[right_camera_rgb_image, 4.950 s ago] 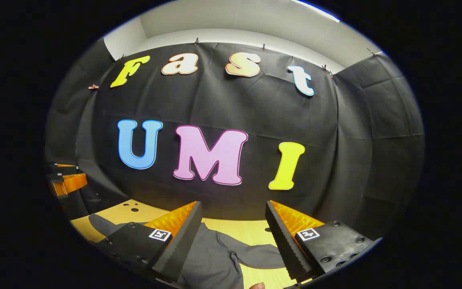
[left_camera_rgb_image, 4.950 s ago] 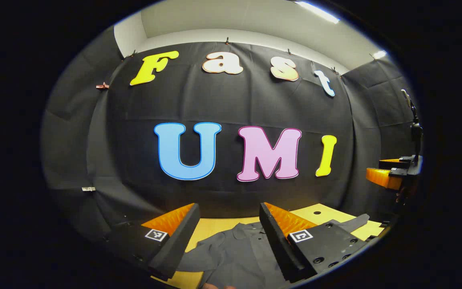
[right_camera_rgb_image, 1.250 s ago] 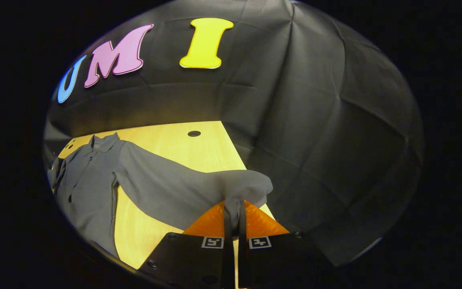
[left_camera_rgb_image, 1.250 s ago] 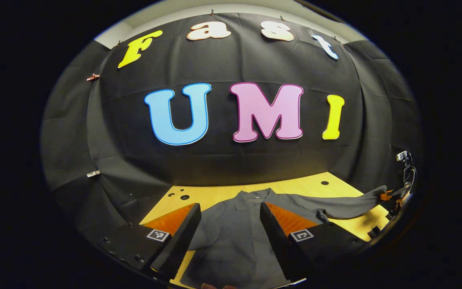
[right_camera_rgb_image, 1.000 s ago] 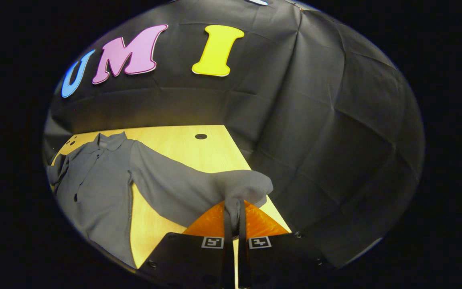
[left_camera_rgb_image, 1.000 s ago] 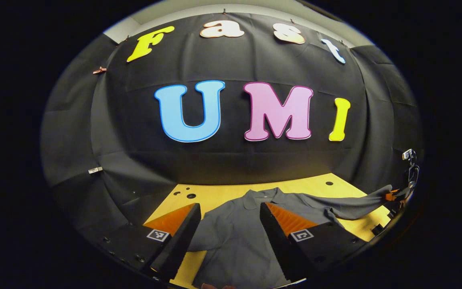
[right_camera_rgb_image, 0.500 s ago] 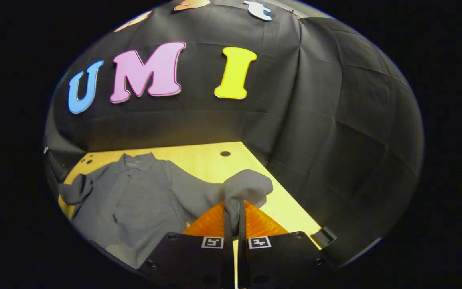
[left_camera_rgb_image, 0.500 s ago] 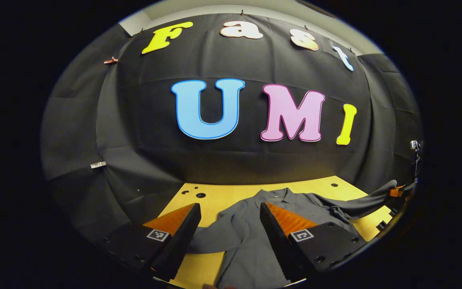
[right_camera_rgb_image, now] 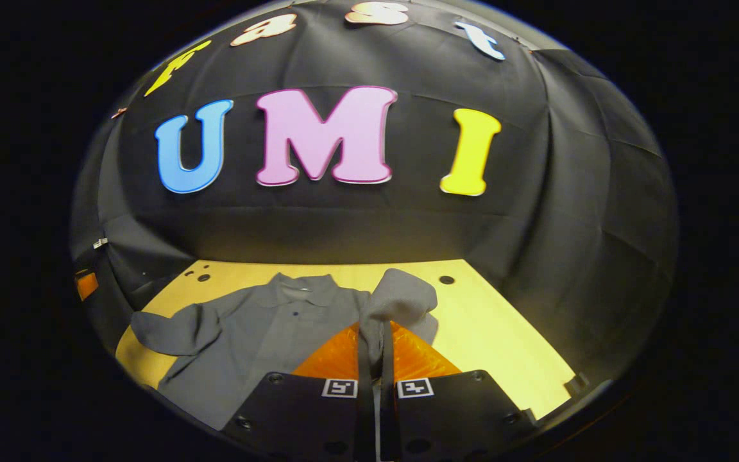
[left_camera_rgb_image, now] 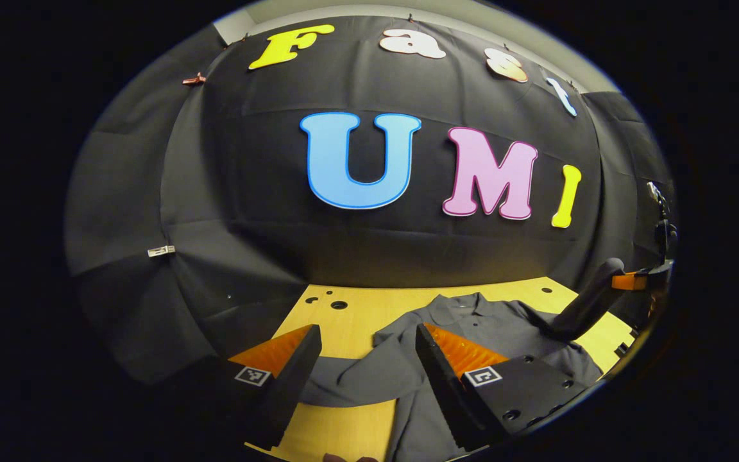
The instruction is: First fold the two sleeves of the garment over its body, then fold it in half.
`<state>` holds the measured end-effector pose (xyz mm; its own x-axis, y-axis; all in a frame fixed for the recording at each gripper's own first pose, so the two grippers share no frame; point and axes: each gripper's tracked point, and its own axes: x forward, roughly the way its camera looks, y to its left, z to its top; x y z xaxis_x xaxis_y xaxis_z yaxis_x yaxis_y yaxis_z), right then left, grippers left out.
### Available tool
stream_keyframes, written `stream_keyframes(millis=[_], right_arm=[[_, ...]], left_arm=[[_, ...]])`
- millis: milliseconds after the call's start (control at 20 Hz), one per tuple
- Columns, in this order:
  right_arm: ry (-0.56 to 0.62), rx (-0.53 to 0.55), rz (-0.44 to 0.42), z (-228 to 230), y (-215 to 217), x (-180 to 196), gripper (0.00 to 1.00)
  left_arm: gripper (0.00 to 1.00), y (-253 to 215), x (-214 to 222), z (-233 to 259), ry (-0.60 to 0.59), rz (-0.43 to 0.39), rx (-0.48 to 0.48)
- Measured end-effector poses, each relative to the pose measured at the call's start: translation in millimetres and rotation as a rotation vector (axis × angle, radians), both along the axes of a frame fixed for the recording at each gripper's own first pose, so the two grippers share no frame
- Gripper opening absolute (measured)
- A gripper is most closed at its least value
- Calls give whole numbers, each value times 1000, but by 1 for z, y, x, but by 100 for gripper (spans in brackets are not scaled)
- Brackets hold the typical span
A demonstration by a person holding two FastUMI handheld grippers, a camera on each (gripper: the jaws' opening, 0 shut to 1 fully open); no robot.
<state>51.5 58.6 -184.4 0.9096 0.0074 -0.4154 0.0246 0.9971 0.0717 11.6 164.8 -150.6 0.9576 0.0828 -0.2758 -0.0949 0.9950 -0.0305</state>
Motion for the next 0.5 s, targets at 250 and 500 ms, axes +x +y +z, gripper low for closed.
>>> stream_keyframes(millis=[250,500], right_arm=[[34,-20,77,-20,72,26,8],[94,-59,155,-51,122,39,8]], left_arm=[[94,40,6,-45,64,17,-2],[94,77,22,-94,130,40,2]])
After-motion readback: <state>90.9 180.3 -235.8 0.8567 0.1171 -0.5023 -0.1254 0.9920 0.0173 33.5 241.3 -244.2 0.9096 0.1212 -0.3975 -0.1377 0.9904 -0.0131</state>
